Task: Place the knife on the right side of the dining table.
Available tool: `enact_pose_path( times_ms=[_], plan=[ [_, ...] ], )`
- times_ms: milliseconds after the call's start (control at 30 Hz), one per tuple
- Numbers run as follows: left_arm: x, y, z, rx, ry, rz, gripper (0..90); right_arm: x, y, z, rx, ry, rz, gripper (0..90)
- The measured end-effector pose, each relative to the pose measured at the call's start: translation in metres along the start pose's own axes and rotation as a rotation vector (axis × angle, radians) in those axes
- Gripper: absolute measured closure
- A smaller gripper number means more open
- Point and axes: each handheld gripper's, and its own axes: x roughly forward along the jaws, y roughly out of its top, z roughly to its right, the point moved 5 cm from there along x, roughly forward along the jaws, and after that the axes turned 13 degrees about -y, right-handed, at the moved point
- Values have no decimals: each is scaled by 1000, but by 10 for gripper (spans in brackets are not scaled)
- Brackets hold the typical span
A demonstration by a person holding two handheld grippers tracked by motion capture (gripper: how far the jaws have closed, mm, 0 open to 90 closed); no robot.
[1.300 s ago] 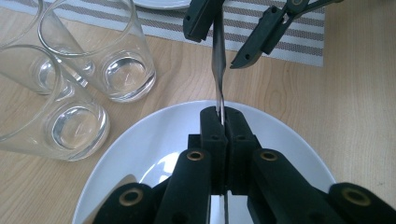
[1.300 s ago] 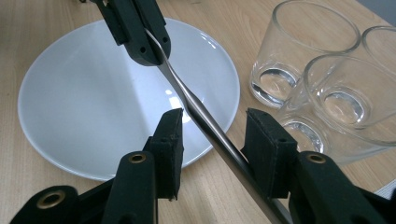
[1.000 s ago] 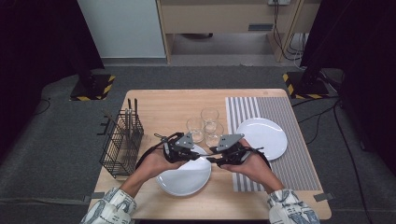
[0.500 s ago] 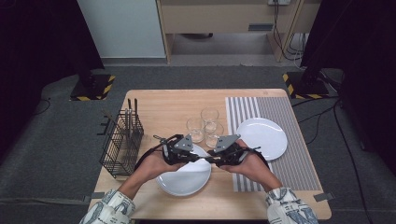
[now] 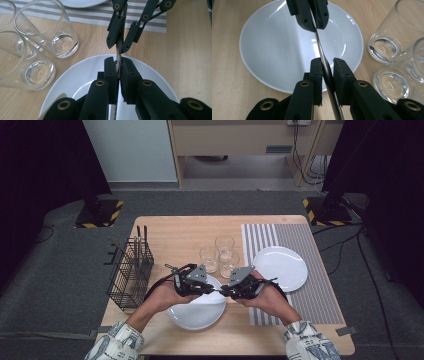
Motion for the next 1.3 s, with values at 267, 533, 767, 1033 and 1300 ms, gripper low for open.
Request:
enact_pose_path(
  times_ms=[267, 533, 767, 1033, 1300],
  plan=[
    [-1, -1, -1, 13, -10, -11, 811, 2, 2, -4, -2, 14, -10, 804],
    [1, -1, -1, 52, 2, -28, 733, 2, 1, -11, -16, 29, -45, 824],
    [-8, 6, -1, 60, 72, 63, 515, 4, 3, -13, -2, 34, -65, 832],
    [-20, 16, -9, 7, 203, 211, 153, 5, 3, -9, 32, 18, -76, 832],
    [-26, 10, -12, -53, 296, 296, 45, 7, 1, -2, 68, -12, -96, 832]
  ],
)
